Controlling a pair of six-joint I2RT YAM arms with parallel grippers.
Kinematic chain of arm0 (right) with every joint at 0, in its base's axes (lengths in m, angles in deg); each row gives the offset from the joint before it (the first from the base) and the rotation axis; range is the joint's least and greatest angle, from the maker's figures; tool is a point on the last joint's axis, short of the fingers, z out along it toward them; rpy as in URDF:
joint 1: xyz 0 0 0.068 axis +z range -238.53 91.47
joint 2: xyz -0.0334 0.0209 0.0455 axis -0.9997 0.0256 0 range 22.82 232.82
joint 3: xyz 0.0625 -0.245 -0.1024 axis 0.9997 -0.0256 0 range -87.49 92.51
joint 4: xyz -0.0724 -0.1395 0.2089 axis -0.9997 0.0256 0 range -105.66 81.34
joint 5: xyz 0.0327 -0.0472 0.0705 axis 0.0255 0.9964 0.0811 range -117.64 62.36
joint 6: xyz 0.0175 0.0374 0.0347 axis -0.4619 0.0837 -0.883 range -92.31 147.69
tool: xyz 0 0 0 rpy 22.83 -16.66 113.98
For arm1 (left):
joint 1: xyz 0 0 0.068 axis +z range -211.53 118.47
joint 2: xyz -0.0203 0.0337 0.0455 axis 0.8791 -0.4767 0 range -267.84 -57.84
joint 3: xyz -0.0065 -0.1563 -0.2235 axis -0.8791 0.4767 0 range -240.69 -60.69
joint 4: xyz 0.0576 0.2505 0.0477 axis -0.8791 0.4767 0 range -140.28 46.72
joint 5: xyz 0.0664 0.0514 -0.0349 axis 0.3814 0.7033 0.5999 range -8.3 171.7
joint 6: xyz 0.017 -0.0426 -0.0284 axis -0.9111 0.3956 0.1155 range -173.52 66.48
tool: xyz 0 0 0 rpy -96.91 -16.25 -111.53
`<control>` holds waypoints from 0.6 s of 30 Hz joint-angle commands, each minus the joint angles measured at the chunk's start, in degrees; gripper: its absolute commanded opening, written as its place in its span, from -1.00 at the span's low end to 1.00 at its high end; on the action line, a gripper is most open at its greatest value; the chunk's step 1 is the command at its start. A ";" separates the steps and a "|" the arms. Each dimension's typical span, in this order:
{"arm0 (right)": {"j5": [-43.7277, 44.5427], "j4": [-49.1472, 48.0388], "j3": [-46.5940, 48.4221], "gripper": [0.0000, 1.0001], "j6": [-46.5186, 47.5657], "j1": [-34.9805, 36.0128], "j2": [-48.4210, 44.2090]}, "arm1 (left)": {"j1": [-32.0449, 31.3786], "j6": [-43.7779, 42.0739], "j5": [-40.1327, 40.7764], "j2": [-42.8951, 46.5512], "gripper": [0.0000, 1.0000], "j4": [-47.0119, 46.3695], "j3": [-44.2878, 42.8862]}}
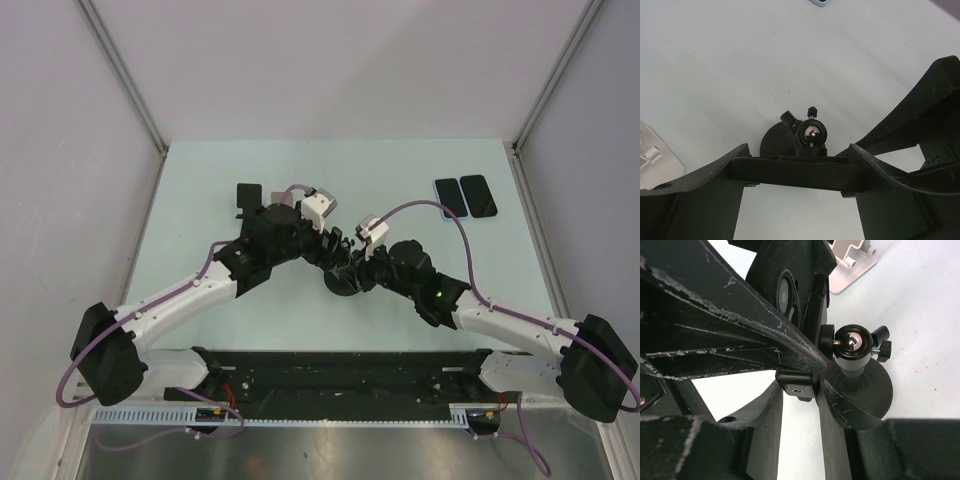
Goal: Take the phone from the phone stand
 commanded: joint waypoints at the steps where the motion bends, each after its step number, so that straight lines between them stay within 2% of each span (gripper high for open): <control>1: 3.89 -3.04 -0.78 -0.68 -0.01 -0.14 -0.83 | -0.45 0.20 -4.07 2.40 -0.99 -0.93 -0.09; 3: 3.98 -2.78 -0.96 -0.99 0.34 -0.14 -1.09 | -0.44 -0.50 -3.98 2.49 -1.00 -0.93 0.08; 9: 3.10 0.04 -1.05 -1.00 2.45 -0.84 -3.20 | 0.34 -4.63 -6.25 3.63 -1.00 1.08 -0.18; 14: -4.53 2.58 -1.13 -1.00 2.98 -3.92 -4.87 | 3.77 -5.52 -12.49 2.93 -1.00 3.90 -1.67; 18: -6.92 4.34 -1.13 -1.00 3.60 -5.68 -6.28 | 4.92 -6.92 -15.58 2.93 -1.00 4.25 -1.94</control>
